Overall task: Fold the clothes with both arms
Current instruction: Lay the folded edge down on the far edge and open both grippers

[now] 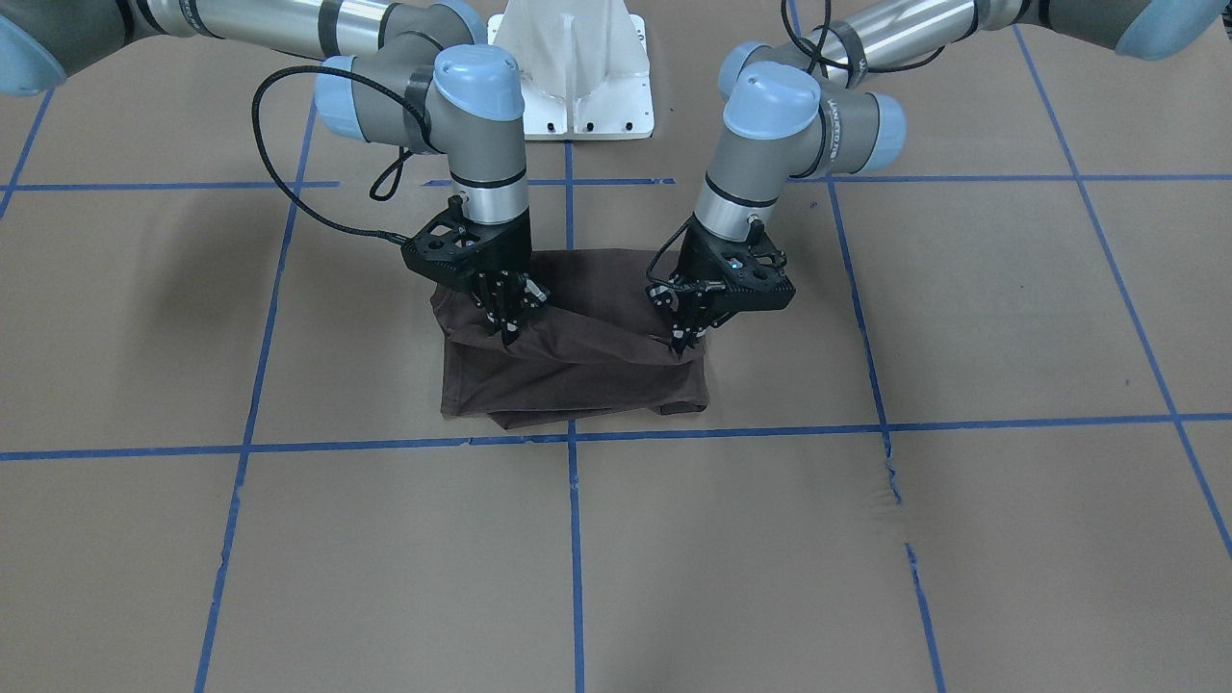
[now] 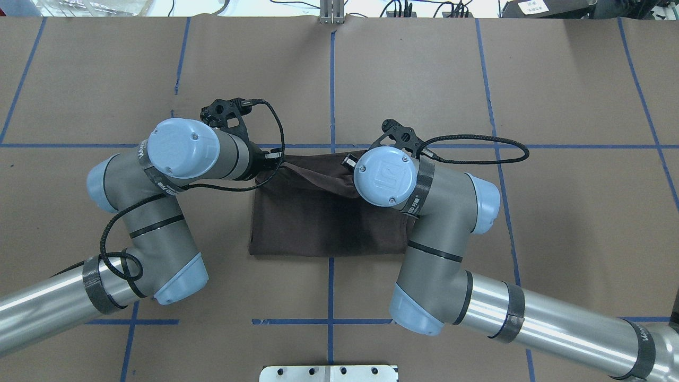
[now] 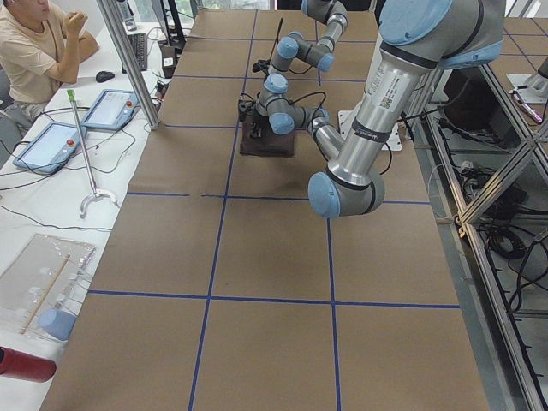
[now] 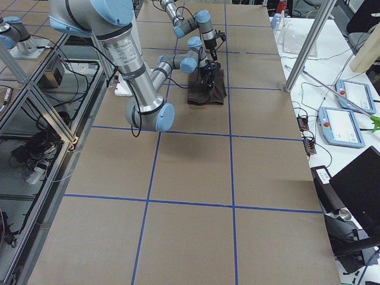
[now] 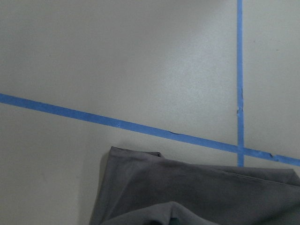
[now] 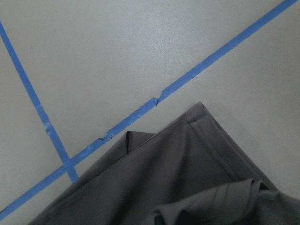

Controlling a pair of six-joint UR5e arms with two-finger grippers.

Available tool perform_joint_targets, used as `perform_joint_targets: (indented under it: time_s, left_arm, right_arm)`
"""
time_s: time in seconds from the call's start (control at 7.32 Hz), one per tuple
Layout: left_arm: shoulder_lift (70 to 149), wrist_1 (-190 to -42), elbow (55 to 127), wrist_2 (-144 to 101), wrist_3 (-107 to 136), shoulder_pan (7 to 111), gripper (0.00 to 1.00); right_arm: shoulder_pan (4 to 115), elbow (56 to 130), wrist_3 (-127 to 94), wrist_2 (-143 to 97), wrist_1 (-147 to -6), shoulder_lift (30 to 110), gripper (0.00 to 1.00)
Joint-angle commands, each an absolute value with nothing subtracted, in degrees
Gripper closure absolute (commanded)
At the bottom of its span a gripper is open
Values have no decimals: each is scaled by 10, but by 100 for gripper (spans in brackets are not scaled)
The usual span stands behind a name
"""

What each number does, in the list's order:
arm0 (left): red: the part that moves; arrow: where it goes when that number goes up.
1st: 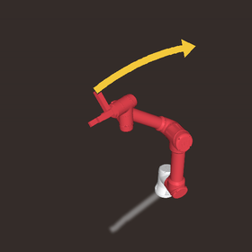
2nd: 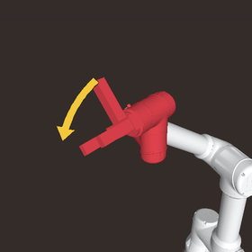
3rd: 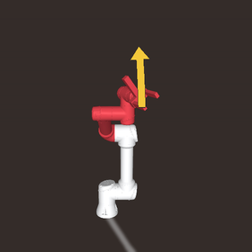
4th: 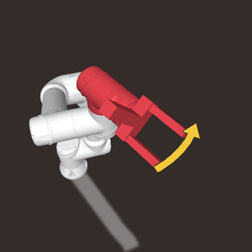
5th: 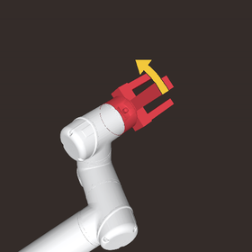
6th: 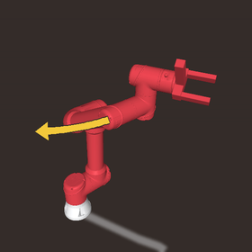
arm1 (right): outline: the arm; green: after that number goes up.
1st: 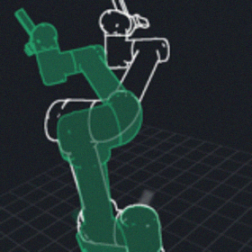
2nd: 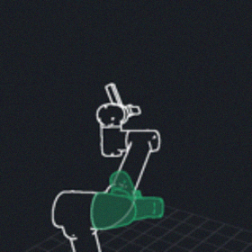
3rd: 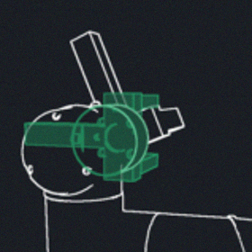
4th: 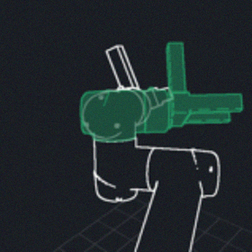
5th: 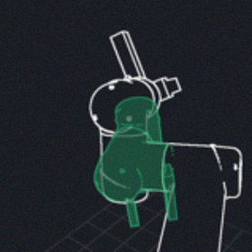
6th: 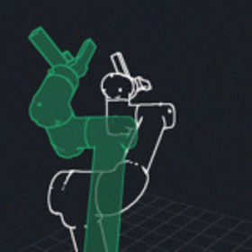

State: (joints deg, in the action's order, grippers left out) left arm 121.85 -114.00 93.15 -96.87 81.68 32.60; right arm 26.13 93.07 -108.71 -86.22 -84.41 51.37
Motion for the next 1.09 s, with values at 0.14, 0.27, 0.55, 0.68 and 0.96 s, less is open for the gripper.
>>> perform_joint_targets:
  time_s: [0.14, 0.27, 0.55, 0.68, 0.96]
  left_arm:
    - [1220, -1157, 911, -969, 817, 326, 100]
    - [1221, -1157, 911, -969, 817, 325, 100]
    - [1221, -1157, 912, -969, 817, 325, 100]
    - [1221, -1157, 912, -969, 817, 325, 100]
    - [1218, -1154, 917, -972, 751, 327, 0]
  right_arm:
    - [264, 906, -1085, -862, -830, 512, 100]
    - [269, 900, -1077, -862, -827, 509, 100]
    - [274, 887, -1076, -862, -817, 507, 100]
    - [275, 883, -1071, -862, -816, 507, 100]
    - [279, 885, -964, -863, -816, 498, 0]
